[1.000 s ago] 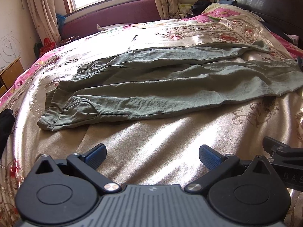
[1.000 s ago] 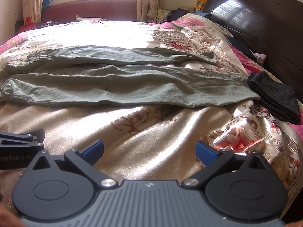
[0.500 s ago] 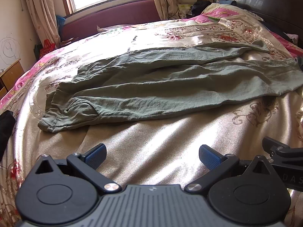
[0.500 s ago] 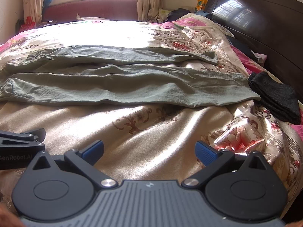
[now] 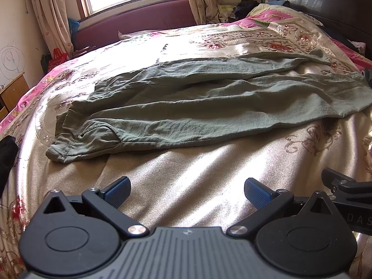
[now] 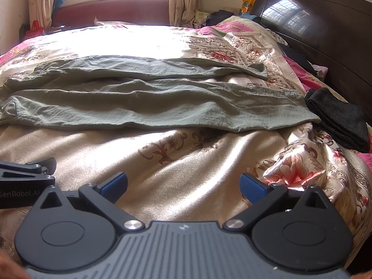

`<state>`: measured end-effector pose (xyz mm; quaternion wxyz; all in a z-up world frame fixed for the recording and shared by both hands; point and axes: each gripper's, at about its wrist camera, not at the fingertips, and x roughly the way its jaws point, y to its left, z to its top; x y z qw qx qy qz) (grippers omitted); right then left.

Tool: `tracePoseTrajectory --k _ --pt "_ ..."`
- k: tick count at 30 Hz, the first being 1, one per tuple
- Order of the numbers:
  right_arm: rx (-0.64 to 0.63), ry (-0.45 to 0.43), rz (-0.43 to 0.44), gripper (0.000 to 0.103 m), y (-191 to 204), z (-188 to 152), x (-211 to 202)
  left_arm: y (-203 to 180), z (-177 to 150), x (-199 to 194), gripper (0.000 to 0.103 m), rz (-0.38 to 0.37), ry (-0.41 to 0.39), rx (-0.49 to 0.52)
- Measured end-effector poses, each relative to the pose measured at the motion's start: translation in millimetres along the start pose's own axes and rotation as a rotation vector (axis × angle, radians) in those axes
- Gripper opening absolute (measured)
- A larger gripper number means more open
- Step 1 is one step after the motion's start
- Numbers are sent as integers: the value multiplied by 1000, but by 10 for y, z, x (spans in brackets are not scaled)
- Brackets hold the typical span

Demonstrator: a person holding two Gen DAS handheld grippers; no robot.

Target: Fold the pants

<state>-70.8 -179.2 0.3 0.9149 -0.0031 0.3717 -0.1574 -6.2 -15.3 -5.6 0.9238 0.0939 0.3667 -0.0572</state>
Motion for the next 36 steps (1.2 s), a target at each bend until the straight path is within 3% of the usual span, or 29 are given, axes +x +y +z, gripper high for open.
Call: tracePoseTrajectory --k 18,23,29,36 --pt "13 -6 31 102 -4 57 -17 88 79 -41 103 -20 -2 -14" --pt "22 -32 100 102 -65 181 -122 125 290 -200 103 3 -71 27" --pt "-14 -74 141 102 -72 439 -64 248 457 -167 103 31 -129 135" --pt "-148 -76 223 101 138 1048 346 634 746 209 103 17 -138 223"
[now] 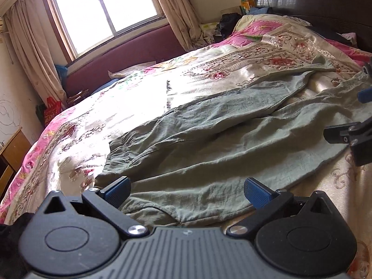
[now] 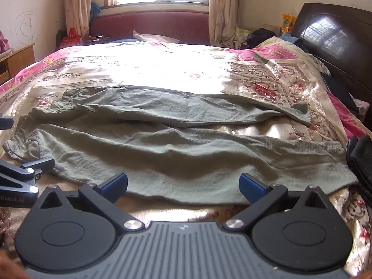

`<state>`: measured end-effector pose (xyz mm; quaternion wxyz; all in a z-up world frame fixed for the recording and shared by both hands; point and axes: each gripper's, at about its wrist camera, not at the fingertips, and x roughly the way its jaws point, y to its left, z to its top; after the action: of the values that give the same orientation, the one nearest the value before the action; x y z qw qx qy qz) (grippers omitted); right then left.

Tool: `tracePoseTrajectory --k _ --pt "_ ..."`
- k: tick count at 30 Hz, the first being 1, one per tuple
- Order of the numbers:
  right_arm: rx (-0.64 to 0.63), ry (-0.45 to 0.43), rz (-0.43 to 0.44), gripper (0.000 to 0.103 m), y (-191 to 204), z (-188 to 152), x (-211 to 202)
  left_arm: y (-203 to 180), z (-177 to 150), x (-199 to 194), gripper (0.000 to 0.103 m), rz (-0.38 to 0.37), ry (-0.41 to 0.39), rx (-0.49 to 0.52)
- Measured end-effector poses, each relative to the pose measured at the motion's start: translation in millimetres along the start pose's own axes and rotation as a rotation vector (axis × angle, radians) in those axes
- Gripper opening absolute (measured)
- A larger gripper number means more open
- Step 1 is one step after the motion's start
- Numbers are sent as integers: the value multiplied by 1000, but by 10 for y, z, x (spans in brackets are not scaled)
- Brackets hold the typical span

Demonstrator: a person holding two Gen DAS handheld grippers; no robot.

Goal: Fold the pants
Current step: 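Move both grippers to the pants waistband edges and close on them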

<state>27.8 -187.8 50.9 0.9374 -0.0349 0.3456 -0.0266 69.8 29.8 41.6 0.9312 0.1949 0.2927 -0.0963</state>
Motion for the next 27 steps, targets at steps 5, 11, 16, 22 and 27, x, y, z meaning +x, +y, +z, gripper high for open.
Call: tracePoseTrajectory --k 5,11,16,22,27 --pt "-140 -37 66 101 139 506 442 388 185 374 103 7 -35 42" --pt "-299 -29 144 96 387 954 1177 814 411 929 103 14 -49 99" --pt "-395 -33 198 90 520 1358 1847 1202 594 1513 98 -15 -33 124" --pt "-527 50 234 85 567 1695 2582 1517 641 2233 66 -100 97 179" --pt "-597 152 266 83 461 1861 2969 1695 705 2503 65 -233 151 149"
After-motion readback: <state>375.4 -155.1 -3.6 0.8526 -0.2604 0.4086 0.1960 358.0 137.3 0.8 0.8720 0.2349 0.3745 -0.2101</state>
